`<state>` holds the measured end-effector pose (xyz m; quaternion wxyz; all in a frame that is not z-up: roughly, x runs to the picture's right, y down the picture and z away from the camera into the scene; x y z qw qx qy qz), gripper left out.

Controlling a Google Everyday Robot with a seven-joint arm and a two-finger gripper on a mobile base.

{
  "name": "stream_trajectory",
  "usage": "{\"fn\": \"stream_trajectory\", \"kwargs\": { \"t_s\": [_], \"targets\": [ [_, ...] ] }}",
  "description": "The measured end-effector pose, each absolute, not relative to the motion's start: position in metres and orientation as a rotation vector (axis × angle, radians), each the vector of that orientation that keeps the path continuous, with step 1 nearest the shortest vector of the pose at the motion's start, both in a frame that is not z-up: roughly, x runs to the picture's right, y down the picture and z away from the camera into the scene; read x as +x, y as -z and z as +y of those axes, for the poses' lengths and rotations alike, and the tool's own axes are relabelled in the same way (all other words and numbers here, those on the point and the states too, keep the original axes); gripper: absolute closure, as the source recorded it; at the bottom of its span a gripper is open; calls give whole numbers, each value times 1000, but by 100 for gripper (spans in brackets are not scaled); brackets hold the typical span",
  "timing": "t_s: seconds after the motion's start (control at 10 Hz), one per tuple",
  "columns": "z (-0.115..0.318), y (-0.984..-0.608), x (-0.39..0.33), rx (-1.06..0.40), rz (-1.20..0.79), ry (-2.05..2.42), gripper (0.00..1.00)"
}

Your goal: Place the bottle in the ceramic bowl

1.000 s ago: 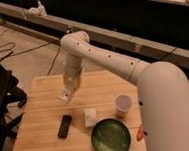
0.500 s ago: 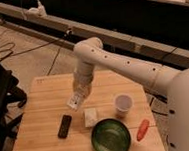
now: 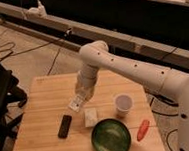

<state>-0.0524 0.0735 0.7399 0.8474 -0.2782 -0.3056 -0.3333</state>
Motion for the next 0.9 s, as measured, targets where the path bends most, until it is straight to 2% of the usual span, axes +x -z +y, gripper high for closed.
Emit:
{"fn": "stream_trajectory", "kwargs": {
  "t_s": [0.5,0.9],
  "targets": [
    [83,-735,-42,-615,-594,787,100],
    [125,-716,-16,-652,-589,761,100]
  ]
}}
